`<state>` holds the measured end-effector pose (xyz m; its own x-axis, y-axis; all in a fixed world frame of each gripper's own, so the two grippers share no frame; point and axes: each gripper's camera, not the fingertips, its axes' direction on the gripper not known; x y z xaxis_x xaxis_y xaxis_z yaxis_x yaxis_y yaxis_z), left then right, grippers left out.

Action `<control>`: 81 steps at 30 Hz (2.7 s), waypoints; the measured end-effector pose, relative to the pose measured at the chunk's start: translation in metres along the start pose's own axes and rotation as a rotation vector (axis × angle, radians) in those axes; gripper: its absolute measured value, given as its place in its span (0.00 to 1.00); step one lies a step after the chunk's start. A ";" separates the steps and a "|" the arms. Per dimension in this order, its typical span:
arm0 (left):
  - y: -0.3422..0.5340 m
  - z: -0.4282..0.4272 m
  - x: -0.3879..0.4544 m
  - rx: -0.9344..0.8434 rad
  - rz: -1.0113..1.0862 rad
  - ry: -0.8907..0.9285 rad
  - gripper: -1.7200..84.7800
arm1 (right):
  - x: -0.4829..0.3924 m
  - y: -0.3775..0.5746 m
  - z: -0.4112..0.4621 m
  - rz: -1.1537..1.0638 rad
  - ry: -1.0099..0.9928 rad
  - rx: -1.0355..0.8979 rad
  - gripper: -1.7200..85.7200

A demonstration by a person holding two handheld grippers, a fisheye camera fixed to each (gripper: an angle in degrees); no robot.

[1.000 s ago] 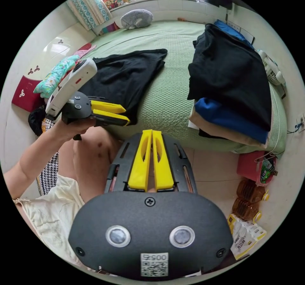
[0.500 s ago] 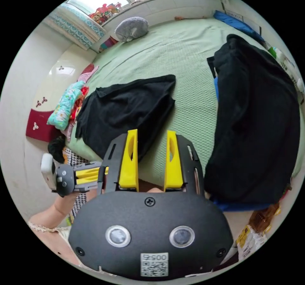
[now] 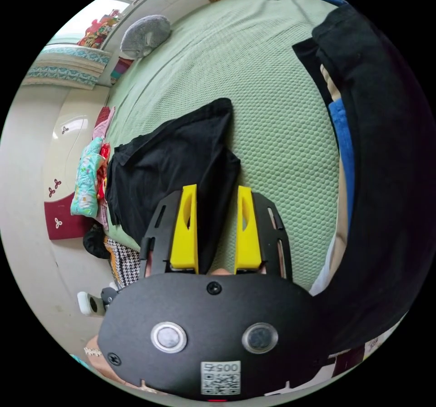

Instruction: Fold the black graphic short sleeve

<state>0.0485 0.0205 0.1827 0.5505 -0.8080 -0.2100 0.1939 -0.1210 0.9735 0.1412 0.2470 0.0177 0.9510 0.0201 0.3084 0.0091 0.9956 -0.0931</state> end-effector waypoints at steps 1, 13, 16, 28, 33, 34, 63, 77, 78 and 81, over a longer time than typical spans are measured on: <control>0.003 -0.002 -0.001 0.005 0.003 0.000 0.05 | 0.000 -0.002 0.000 0.007 -0.002 0.002 0.13; 0.038 -0.030 -0.013 0.045 0.007 0.058 0.04 | -0.023 -0.016 0.006 0.030 -0.025 0.011 0.04; 0.046 -0.041 -0.007 0.054 0.040 0.065 0.03 | -0.045 -0.008 -0.004 -0.030 0.004 0.052 0.01; 0.086 -0.097 0.027 0.125 0.159 0.159 0.02 | -0.095 0.055 -0.046 -0.076 0.188 0.083 0.01; 0.099 -0.115 0.034 0.148 0.192 0.228 0.02 | -0.108 0.086 -0.062 -0.013 0.242 0.104 0.01; 0.103 -0.121 0.035 0.158 0.203 0.240 0.02 | -0.114 0.093 -0.066 -0.003 0.258 0.111 0.01; 0.281 -0.238 -0.291 0.327 -0.522 0.123 0.03 | -0.531 0.079 0.189 -0.400 0.533 0.006 0.01; 0.291 -0.188 -0.363 0.171 -0.615 0.181 0.04 | -0.472 0.261 0.181 -0.735 0.464 0.090 0.08; 0.290 -0.192 -0.362 0.169 -0.611 0.168 0.04 | -0.465 0.286 0.185 -0.753 0.456 0.078 0.09; 0.287 -0.206 -0.355 0.174 -0.595 0.126 0.04 | -0.452 0.342 0.204 -0.761 0.452 0.042 0.13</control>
<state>0.0757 0.3917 0.5184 0.4824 -0.5006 -0.7188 0.3671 -0.6296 0.6848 -0.3490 0.5973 0.0397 0.7232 -0.6779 -0.1321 0.6859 0.7274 0.0222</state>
